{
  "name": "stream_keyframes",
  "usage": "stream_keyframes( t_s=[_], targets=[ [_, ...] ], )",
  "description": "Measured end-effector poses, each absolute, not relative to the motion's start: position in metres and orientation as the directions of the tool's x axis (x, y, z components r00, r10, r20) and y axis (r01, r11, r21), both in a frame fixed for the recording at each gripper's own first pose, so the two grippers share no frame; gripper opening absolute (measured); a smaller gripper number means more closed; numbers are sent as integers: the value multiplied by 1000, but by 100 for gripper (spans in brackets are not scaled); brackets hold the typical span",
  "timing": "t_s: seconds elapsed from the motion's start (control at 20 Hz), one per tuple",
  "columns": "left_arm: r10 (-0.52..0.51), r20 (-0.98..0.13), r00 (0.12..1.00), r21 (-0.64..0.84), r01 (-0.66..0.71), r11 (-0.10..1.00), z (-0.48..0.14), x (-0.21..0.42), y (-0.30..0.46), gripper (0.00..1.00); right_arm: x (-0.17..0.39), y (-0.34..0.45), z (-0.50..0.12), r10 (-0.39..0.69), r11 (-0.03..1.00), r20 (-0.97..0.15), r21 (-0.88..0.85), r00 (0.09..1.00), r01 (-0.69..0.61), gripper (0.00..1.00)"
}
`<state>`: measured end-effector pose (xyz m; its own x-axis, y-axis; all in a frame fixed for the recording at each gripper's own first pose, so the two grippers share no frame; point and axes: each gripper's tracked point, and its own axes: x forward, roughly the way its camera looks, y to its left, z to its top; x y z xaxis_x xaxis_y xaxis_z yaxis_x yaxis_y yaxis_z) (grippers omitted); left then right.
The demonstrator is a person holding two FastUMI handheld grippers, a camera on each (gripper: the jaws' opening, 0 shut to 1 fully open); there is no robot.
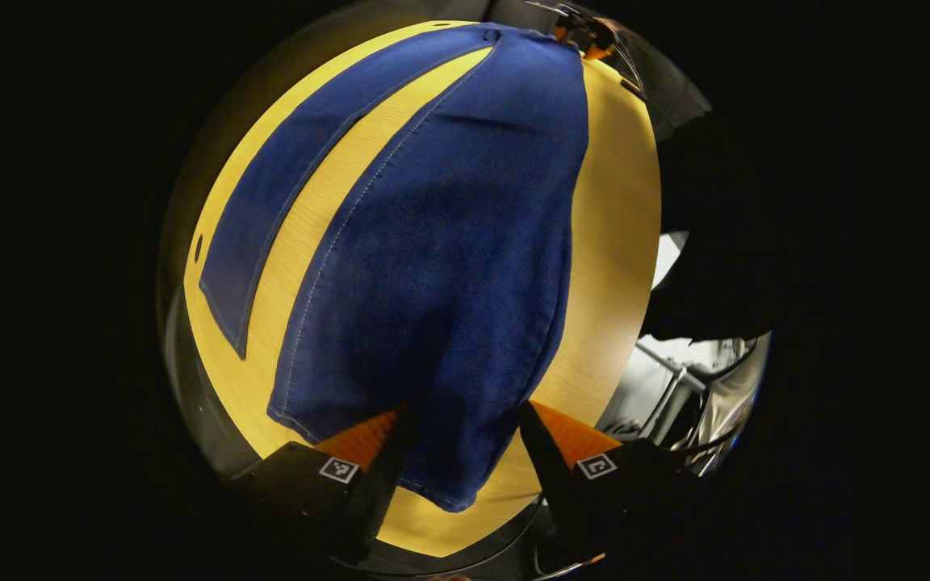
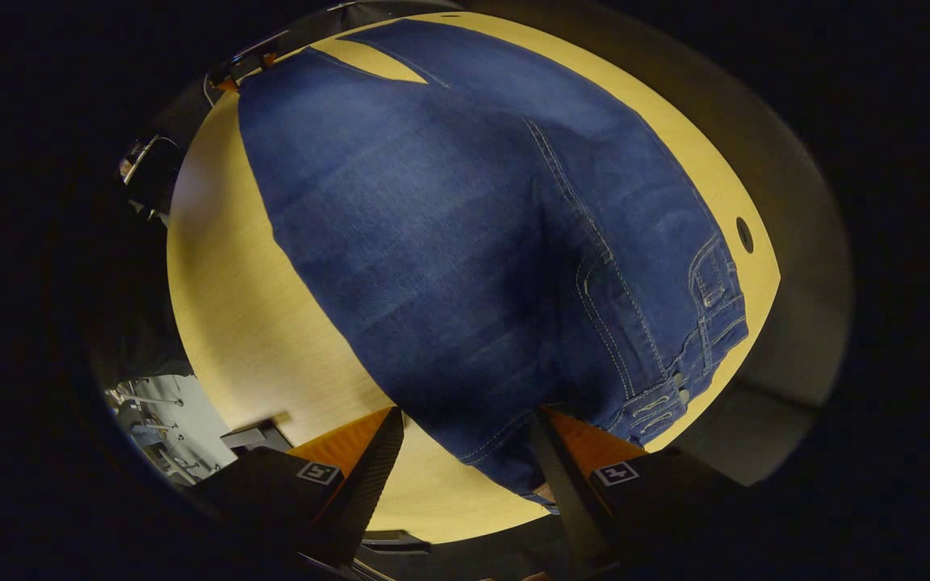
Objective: Grasp the waist and the cuffs of the jeans and fold them to make the two legs overlap; first hold the waist and fold one-third of the jeans toward the cuffs, then hold the cuffs and fold the remaining one-third in the same direction to finish folding.
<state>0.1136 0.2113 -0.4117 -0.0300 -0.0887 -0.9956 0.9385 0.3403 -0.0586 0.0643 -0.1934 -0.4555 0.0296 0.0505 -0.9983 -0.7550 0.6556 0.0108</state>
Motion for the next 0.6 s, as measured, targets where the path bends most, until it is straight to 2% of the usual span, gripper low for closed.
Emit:
stream_keyframes(
  t_s=[0.15, 0.2, 0.25, 0.3, 0.35, 0.45, 0.5, 0.55, 0.6],
  targets=[
    [-78, -997, -2, -27, 945, 327, -415, 120, 211, 79, 70, -193, -456, 37, 728, -999, 20, 10, -686, 96],
    [-84, -996, 12, -19, 933, 361, -412, 123, 208, 71, 72, -195, -456, 13, 775, -1000, 5, 8, -632, 95],
    [-93, -995, 31, -10, 912, 411, -411, 128, 211, 64, 86, -206, -455, -45, 807, -997, -69, 55, -587, 67],
    [-123, -990, 62, -3, 880, 476, -411, 138, 208, 48, 98, -205, -454, -59, 843, -993, -105, 103, -527, 38],
    [-143, -987, 70, -19, 840, 542, -413, 141, 208, 33, 99, -206, -458, -74, 866, -992, -117, 106, -486, 10],
    [-165, -985, 48, -68, 772, 633, -407, 147, 200, 2, 97, -208, -455, -86, 882, -988, -134, 126, -453, 10],
    [-172, -985, 34, -92, 735, 671, -404, 150, 197, 0, 96, -208, -456, -83, 894, -988, -131, 129, -428, 10],
    [-175, -984, 39, -98, 699, 708, -401, 154, 198, 2, 95, -206, -454, -72, 913, -989, -119, 133, -389, 10],
    [-171, -984, 55, -88, 683, 725, -404, 154, 204, 2, 96, -204, -453, -52, 931, -988, -101, 147, -352, 14]
  ],
)
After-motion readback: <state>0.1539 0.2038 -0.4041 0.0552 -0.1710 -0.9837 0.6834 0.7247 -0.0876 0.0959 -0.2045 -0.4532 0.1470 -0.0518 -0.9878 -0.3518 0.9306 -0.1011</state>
